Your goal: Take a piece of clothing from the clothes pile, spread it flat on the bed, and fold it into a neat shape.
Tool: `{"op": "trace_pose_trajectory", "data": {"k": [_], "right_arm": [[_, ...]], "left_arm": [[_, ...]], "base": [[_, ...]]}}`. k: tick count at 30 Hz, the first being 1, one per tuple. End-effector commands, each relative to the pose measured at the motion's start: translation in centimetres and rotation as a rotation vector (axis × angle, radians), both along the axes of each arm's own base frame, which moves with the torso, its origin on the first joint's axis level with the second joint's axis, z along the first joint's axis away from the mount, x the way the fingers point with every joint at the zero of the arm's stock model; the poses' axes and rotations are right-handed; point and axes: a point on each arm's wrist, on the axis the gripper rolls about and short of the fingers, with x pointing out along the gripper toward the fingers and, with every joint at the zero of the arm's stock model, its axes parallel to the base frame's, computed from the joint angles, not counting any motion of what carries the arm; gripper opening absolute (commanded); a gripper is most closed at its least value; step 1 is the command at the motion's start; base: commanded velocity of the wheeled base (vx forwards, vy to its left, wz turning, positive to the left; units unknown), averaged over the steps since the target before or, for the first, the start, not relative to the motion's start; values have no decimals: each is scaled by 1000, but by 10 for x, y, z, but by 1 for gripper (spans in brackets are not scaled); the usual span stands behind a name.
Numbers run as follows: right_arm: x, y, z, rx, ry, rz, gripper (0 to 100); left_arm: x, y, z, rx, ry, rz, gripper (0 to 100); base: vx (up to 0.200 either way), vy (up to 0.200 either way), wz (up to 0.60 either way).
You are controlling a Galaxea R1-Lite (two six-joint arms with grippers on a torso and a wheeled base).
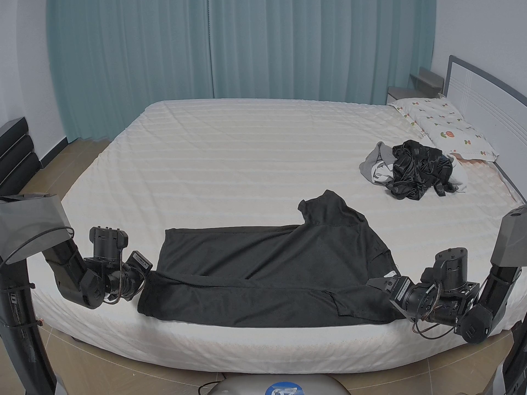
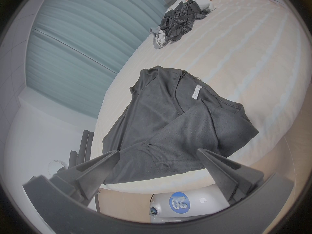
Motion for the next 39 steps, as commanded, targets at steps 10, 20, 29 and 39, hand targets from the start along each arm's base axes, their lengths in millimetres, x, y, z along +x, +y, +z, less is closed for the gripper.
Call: {"op": "trace_pose_trajectory", "data": {"k": [10,20,29,39], "right_arm": [[2,-1,-4,-3,10,-5,100],[3,-4,0,-1,-7,-20,100],[2,-8,10,14,-59,-29,100],[4,-11,10,14,-60,-43,100]], "left_arm": [[10,0,-9,-4,4,7,0],[8,-1,-13,-2,19,3,100],[0,1,-9,-30,25,6,100],[-2,5,3,-157,7,10,100]], "base": [[0,0,0],[0,0,0],[0,0,0],[60,0,0]]}}
